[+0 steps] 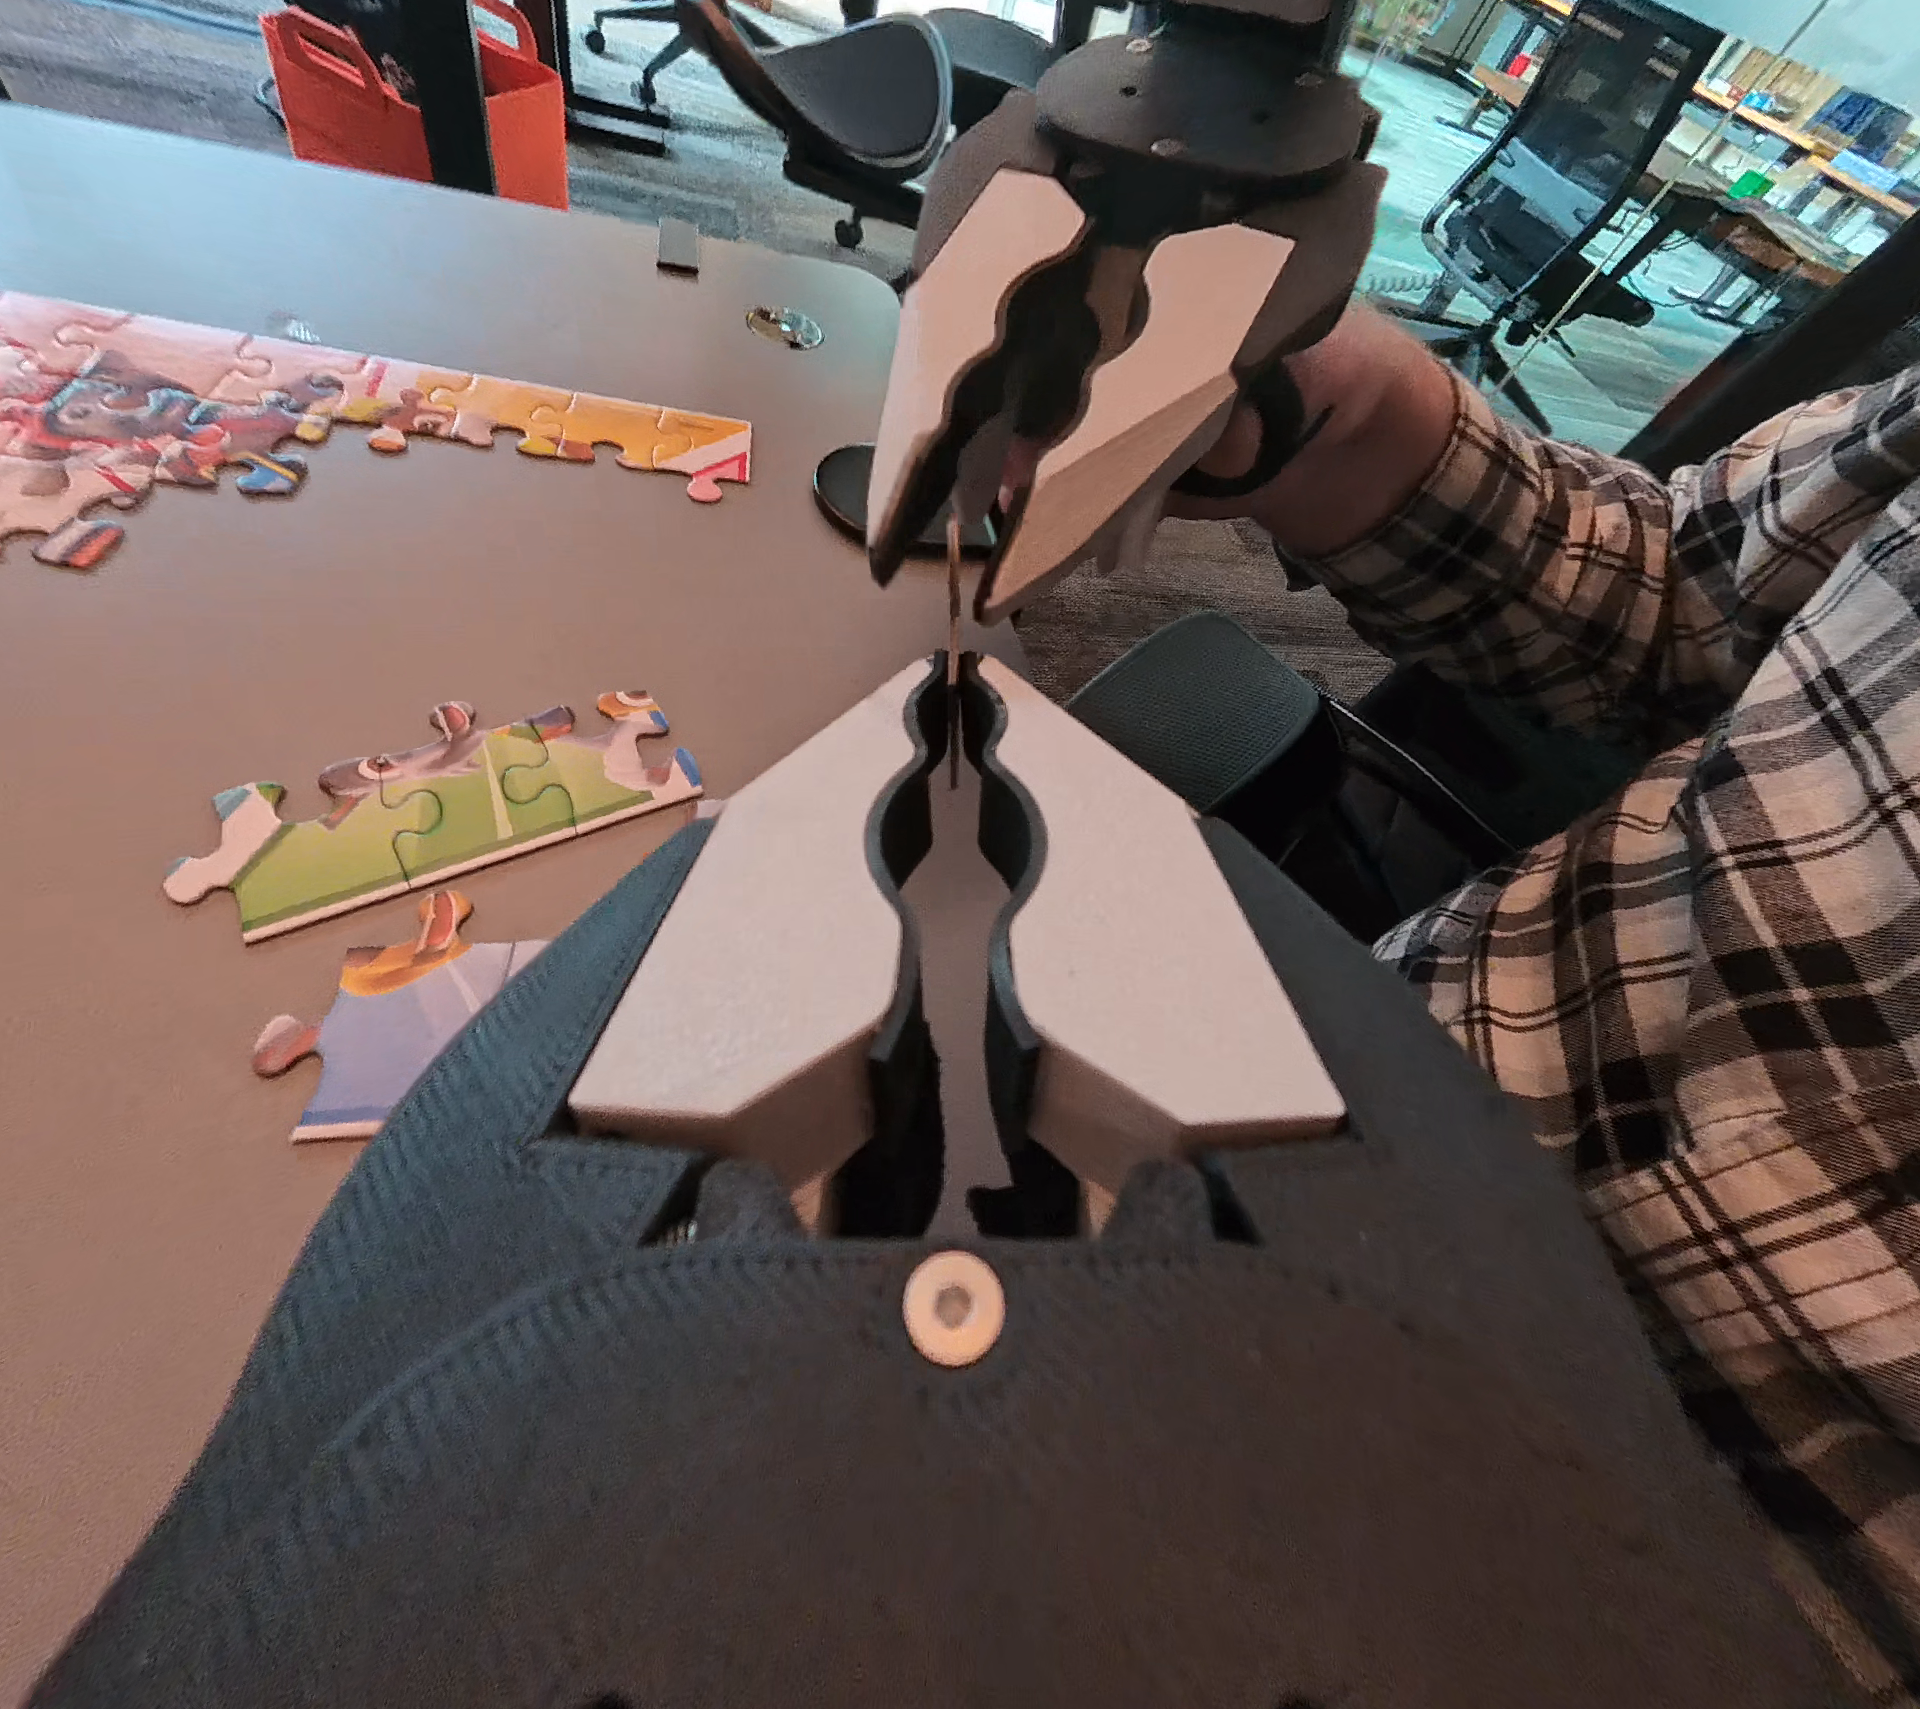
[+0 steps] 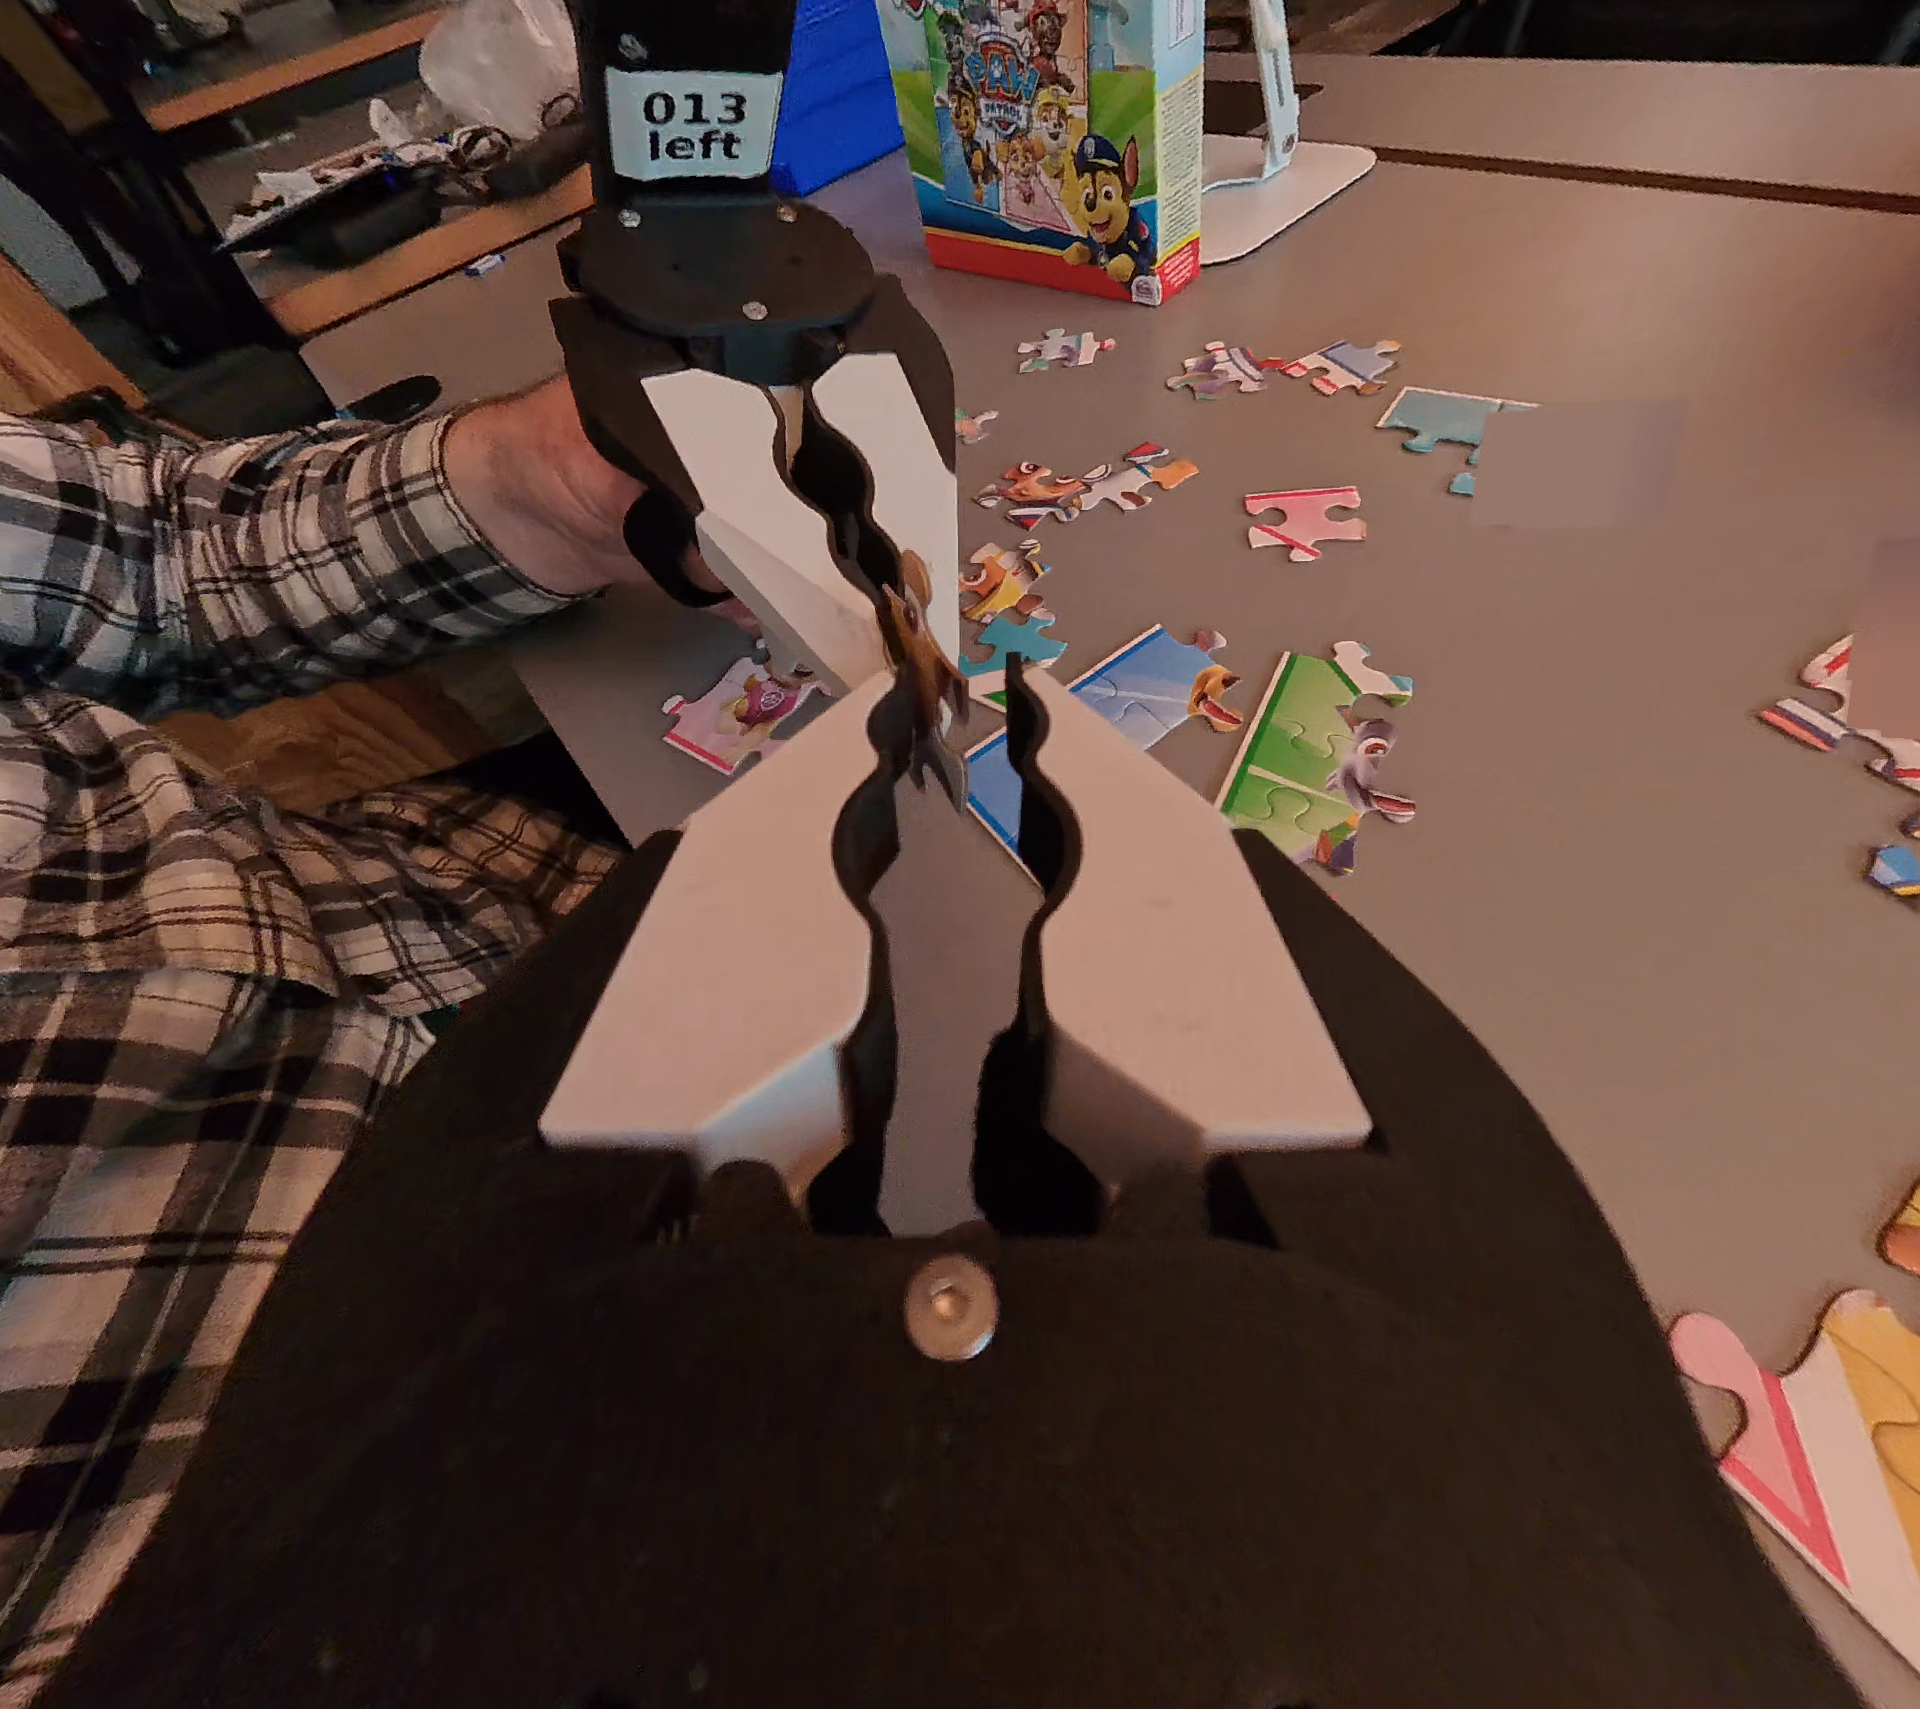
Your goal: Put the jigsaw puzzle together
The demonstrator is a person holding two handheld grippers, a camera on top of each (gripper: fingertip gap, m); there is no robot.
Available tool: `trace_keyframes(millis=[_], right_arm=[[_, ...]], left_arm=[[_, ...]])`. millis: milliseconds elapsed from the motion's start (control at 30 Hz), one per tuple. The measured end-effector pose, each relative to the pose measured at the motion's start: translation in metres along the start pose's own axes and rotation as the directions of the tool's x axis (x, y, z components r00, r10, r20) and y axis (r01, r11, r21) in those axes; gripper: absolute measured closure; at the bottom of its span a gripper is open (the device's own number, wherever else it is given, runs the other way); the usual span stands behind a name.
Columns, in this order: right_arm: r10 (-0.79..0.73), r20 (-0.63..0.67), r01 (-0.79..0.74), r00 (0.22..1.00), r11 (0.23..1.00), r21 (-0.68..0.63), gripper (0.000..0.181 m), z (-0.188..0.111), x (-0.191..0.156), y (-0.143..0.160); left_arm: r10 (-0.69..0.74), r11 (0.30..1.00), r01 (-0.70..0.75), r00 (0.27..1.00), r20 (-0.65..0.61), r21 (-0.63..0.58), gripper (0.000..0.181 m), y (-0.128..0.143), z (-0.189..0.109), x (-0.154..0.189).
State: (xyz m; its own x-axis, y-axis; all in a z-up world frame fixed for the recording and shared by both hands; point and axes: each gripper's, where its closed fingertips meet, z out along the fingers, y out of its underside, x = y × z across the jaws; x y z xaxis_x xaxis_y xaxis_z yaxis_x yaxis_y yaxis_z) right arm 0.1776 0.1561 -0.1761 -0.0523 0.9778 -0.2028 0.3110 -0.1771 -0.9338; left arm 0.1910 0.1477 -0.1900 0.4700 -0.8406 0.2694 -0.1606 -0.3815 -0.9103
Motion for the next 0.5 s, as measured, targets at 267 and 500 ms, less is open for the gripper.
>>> trace_keyframes(millis=[267,500], right_arm=[[0.04,0.089,-0.042,0.995,0.999,0.018,0.181,-0.002,-0.011,0.004],[0.048,-0.004,-0.048,0.999,0.999,0.021,0.181,-0.021,0.015,0.003]], left_arm=[[0.059,0.998,-0.058,0.998,0.027,-0.021,0.175,0.0,0.002,0.001],[0.131,0.963,-0.078,0.971,0.198,-0.257,0.146,0.036,-0.007,-0.031]])
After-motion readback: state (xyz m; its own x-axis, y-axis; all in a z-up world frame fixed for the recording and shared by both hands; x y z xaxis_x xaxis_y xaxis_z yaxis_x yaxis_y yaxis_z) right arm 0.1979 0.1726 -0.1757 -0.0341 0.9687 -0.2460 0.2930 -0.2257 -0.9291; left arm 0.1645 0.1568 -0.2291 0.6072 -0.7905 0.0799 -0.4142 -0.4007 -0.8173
